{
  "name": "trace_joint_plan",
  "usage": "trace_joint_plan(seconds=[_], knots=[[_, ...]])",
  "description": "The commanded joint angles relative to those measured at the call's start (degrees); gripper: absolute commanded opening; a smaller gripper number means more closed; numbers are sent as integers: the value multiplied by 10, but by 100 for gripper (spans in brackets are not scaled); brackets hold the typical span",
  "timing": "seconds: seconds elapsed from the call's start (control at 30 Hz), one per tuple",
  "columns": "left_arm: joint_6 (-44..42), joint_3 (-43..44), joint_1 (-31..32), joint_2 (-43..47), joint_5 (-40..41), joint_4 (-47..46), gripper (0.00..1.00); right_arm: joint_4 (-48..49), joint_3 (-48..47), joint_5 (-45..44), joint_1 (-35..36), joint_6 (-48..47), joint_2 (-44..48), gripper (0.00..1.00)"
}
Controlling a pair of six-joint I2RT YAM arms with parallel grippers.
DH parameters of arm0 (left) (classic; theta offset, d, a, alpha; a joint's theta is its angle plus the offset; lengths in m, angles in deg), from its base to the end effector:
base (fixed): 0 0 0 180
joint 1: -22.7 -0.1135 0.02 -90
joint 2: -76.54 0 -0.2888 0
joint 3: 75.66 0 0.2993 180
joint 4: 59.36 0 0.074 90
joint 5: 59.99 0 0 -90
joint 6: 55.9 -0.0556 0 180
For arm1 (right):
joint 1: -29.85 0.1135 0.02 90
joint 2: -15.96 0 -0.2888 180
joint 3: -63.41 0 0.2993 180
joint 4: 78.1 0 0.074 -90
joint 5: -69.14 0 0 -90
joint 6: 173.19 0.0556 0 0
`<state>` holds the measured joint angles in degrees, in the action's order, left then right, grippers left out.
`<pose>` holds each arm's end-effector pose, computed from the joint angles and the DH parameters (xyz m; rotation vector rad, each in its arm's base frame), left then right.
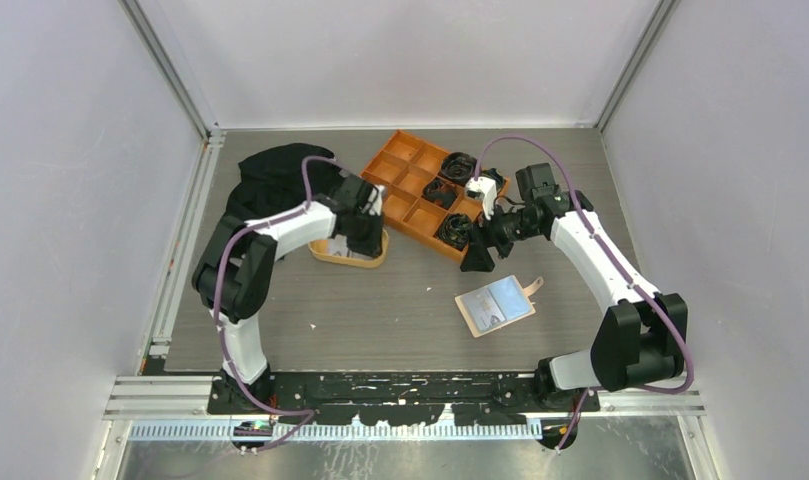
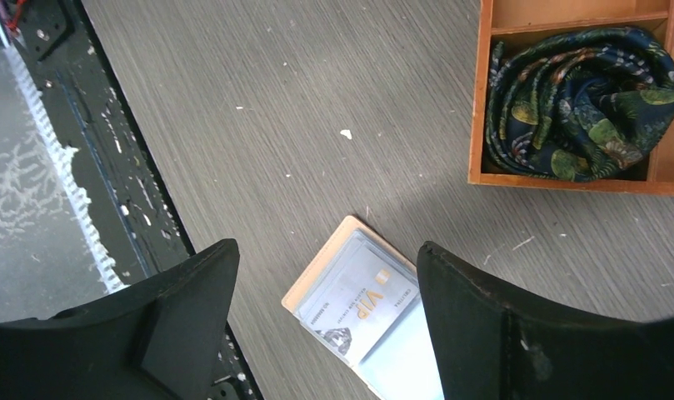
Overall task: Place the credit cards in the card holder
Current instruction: Move the storage box to the center of the board.
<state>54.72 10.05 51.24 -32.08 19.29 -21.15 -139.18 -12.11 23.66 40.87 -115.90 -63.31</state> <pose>0.3904 -0.2241 0.1580 0.2527 2.7015 -0.5220 0.3000 0.0981 0.2748 -1.1143 2.1788 0.8774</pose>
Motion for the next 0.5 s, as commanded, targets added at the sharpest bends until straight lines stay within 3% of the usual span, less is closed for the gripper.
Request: trace_joint_plan(seconds=[0.0, 0.27, 0.47], knots=[[86, -61, 82, 49, -68, -114, 20, 35, 3, 42, 0, 48, -5, 83], [192, -59, 185, 25, -48, -245, 24, 75, 4, 12, 0, 132, -4, 81], [172, -76, 204, 125, -24, -270, 30, 103, 18, 3, -7, 157, 31, 82]])
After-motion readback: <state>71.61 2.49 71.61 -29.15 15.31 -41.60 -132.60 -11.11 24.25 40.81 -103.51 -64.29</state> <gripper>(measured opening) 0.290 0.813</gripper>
